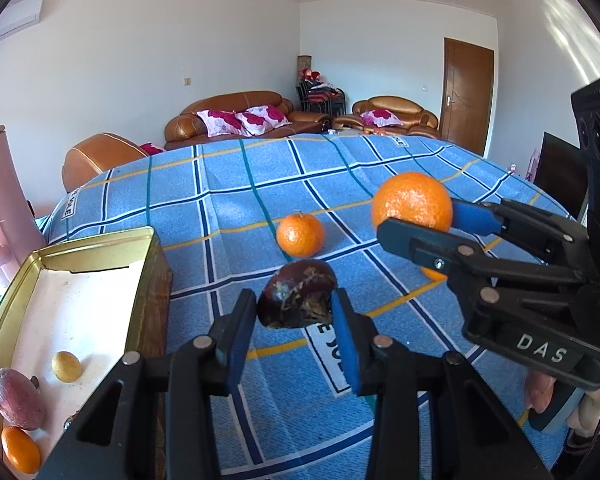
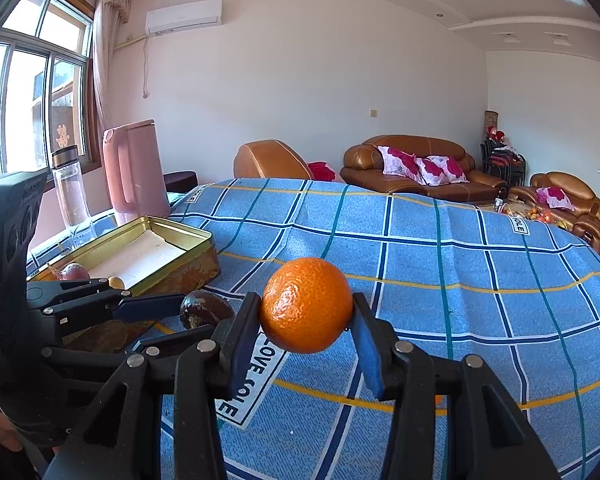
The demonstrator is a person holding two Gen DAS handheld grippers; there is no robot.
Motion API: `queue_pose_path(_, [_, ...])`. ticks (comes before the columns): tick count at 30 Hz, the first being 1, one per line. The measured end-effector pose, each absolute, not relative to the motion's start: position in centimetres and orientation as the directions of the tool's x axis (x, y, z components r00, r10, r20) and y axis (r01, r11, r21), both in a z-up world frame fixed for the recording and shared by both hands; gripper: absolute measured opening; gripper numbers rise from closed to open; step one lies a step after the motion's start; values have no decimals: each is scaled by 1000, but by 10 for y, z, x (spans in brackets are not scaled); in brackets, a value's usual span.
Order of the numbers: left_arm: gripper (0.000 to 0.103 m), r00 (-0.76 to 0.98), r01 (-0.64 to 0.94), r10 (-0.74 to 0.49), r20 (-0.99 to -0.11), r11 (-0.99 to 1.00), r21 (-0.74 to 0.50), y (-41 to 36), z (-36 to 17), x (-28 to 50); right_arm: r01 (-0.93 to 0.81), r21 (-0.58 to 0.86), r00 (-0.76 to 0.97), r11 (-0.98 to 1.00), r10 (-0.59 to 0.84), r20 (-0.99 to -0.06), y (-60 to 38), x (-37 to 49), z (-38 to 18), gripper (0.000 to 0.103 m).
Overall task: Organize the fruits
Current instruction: 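Lift the date and orange off the tablecloth with both tools, then carry the date and orange over the gold tray with both tools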
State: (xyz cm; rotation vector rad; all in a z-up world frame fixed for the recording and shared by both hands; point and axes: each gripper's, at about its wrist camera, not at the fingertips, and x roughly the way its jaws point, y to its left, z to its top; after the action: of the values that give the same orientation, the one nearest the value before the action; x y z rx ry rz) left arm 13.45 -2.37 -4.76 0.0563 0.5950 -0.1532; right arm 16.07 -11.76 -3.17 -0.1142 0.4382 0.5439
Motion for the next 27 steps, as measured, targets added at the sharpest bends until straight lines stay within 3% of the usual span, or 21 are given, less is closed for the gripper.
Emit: queue_pose_path(27, [40, 914, 72, -63, -401, 997, 9, -13, -31, 105, -552, -32, 787, 833, 509, -350, -113, 132, -27, 47])
